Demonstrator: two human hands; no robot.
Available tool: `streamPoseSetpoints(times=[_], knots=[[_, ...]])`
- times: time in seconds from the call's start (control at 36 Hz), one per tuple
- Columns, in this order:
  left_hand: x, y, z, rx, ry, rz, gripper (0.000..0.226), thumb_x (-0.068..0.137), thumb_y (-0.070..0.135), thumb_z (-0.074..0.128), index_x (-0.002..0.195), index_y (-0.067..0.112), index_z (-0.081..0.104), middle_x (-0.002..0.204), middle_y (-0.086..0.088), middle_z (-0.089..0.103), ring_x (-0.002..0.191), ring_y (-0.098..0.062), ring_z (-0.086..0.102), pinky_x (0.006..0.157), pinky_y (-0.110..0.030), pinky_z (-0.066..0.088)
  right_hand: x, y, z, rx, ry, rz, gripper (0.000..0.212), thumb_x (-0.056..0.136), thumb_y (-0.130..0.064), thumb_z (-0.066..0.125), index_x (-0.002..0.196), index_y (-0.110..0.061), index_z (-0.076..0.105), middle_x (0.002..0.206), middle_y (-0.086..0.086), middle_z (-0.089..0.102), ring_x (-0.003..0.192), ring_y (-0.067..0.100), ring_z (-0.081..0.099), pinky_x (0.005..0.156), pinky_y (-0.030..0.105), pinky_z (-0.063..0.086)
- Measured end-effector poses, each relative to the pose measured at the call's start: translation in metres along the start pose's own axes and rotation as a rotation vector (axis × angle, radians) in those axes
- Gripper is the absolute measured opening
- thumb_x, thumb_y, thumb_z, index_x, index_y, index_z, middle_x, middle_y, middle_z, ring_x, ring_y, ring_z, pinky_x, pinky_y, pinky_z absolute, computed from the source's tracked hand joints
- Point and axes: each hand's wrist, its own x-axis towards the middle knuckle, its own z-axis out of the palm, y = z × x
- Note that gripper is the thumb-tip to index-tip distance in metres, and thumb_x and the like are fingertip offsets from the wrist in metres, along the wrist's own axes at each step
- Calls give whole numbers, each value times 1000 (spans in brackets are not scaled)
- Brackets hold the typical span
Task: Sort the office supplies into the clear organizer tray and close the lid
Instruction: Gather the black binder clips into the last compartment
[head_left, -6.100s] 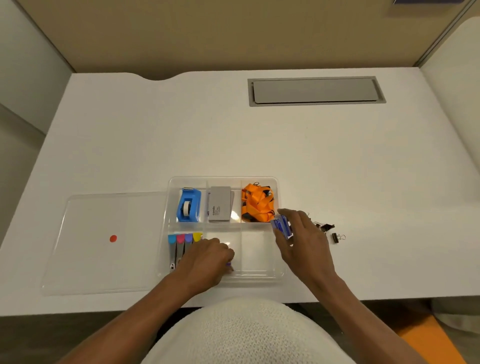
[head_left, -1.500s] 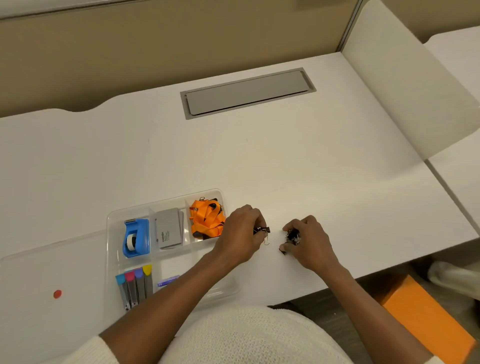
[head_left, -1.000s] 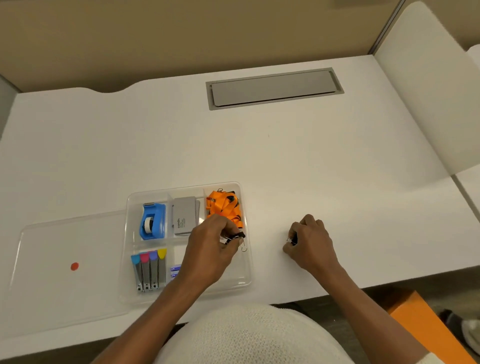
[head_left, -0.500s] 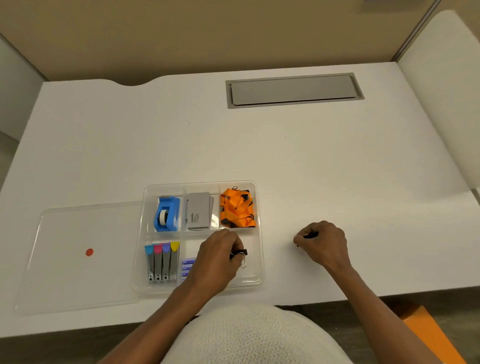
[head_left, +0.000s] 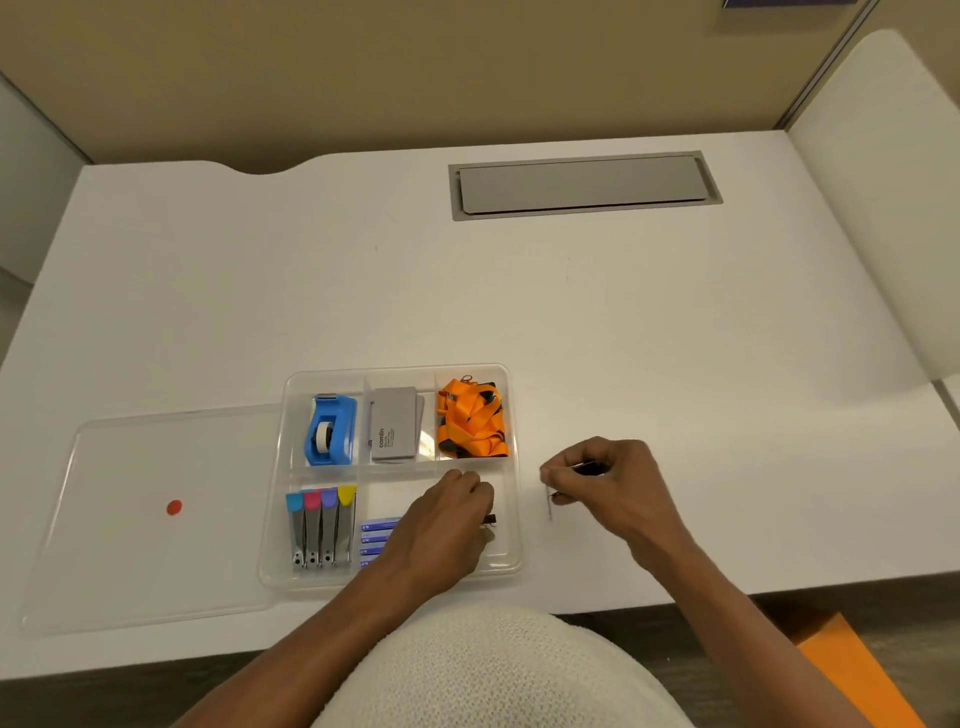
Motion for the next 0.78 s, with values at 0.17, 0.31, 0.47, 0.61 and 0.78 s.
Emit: streamPoseSetpoints(times=[0.17, 0.31, 0.47, 0.61, 0.78], knots=[[-17, -4, -22, -213, 53, -125, 33, 86, 34, 79, 117, 32, 70, 112, 9, 74, 89, -9, 68, 86, -33, 56, -2, -10, 33, -152, -64, -121, 4, 75, -22, 83, 75, -24, 80, 84, -7, 75, 69, 10, 74, 68, 27, 61], [-39, -19, -32, -374, 263, -231, 26, 80, 31, 86, 101, 36, 73, 105, 16, 73, 68, -1, 68, 69, -27, 61, -2, -7, 60, -292, -131, -263, 8, 76, -28, 84, 83, -25, 80, 89, -11, 70, 81, 8, 67, 72, 20, 57], [-61, -56, -44, -251, 553, -436, 20, 82, 23, 84, 95, 27, 68, 93, 7, 68, 73, -12, 65, 61, -35, 60, 0, 6, 81, -663, -263, -468, 22, 88, -33, 75, 106, -21, 76, 107, -4, 60, 94, 10, 57, 81, 24, 57], [-73, -84, -56, -172, 652, -652, 26, 81, 18, 85, 102, 17, 69, 96, -4, 72, 79, -24, 68, 61, -39, 58, 3, 12, 90, -805, -252, -597, 23, 96, -31, 65, 116, -21, 72, 115, -4, 62, 102, 12, 58, 83, 27, 57], [-81, -102, -65, -114, 650, -831, 34, 84, 26, 82, 111, 11, 67, 107, -11, 71, 88, -31, 69, 66, -42, 57, 6, 9, 93, -904, -236, -648, 24, 91, -24, 73, 115, -21, 72, 115, -2, 64, 100, 17, 61, 75, 32, 60]])
